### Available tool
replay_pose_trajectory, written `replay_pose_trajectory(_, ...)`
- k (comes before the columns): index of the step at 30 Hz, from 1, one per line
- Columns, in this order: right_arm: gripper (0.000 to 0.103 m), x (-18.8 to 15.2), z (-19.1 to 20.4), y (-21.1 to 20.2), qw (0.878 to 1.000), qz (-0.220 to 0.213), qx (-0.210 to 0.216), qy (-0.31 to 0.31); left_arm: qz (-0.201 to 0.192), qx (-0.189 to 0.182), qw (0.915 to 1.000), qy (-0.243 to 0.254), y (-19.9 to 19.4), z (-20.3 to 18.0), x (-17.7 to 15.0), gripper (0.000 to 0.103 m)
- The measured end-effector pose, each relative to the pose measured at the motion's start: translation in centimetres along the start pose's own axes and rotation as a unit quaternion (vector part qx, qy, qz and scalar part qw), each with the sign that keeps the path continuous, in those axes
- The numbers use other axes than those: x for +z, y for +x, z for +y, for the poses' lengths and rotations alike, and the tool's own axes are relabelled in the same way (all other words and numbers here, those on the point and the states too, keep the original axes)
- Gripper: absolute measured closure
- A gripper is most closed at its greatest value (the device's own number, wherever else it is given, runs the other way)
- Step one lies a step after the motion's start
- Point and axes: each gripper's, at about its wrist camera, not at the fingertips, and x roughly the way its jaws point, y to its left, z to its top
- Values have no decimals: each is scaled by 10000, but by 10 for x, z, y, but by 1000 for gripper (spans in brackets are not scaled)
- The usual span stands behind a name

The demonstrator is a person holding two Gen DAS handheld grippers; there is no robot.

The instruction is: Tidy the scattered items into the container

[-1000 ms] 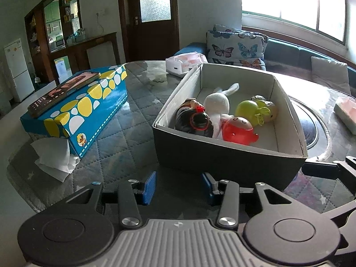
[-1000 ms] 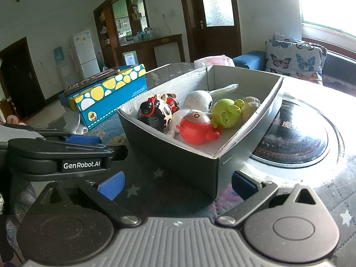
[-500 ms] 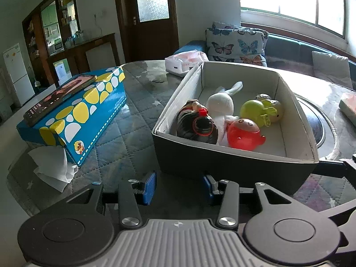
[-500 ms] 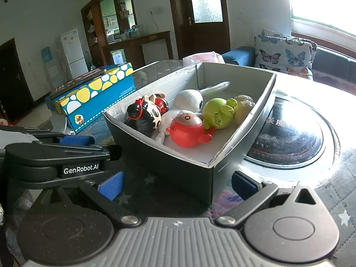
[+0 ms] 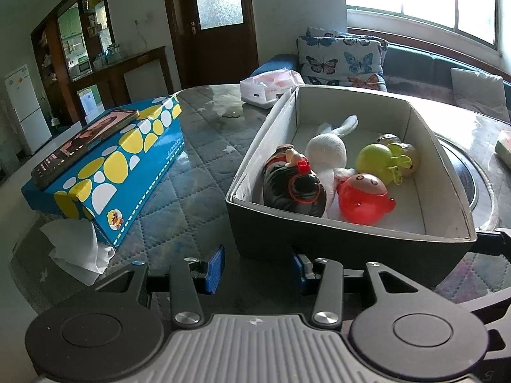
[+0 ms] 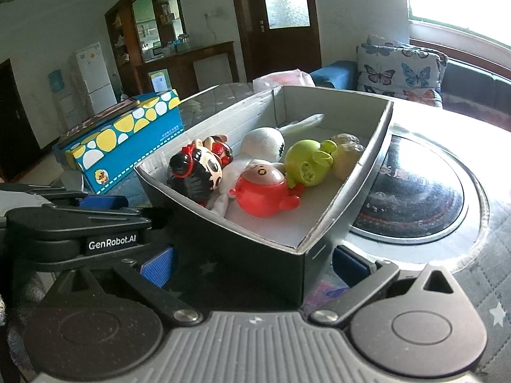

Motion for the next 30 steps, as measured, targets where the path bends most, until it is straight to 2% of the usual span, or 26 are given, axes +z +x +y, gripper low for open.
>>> replay_pose_trajectory(30,0,2,0,8,9999,90,-100,-2,215,134,9996,-81,11,2,1,58)
